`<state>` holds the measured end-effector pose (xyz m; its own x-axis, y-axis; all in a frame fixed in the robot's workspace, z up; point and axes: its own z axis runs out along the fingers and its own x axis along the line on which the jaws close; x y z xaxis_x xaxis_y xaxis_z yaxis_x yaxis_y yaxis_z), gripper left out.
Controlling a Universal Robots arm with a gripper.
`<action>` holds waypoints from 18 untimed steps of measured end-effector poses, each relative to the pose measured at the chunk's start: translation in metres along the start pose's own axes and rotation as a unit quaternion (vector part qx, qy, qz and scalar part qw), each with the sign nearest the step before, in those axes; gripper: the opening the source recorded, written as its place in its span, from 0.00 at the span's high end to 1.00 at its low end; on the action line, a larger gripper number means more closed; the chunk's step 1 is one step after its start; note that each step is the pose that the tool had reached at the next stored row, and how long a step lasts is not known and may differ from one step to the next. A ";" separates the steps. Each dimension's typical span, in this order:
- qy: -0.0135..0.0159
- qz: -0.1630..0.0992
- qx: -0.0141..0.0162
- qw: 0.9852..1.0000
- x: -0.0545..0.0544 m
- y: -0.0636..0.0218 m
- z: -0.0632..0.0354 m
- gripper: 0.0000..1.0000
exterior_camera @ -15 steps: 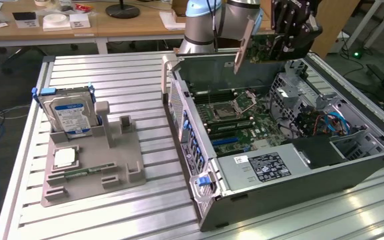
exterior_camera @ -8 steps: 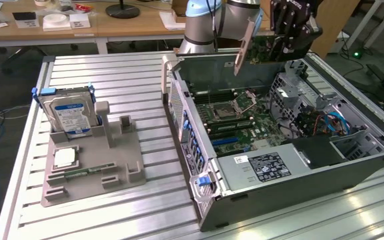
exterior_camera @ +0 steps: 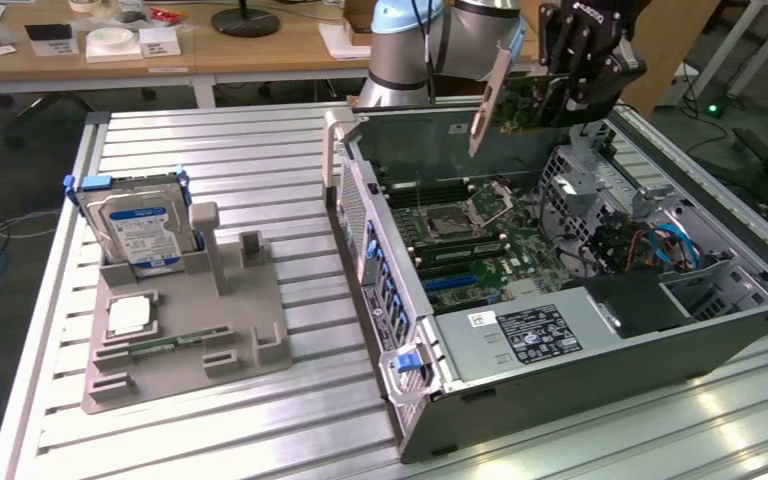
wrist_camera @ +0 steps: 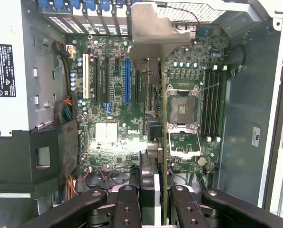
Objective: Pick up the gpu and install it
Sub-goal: 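Insert the gpu into the slot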
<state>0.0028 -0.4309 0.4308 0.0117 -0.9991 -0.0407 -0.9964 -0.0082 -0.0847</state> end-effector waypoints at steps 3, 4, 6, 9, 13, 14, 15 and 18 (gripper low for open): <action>0.000 -0.004 0.000 1.000 0.001 0.0001 0.0012 0.72; 0.000 -0.005 0.000 1.000 0.001 0.0002 0.0016 0.72; 0.000 -0.005 0.000 1.000 0.001 0.0006 0.0036 0.72; 0.001 -0.004 0.000 1.000 0.001 0.0012 0.0073 0.72; 0.002 -0.002 0.001 1.000 0.001 0.0015 0.0089 0.72; 0.003 -0.002 0.001 1.000 0.001 0.0015 0.0092 0.72; 0.004 -0.001 0.001 1.000 0.001 0.0016 0.0097 0.72; 0.010 0.005 0.001 1.000 0.001 0.0020 0.0123 0.72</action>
<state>0.0019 -0.4316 0.4183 0.0000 -0.9998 -0.0223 -0.9962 0.0019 -0.0866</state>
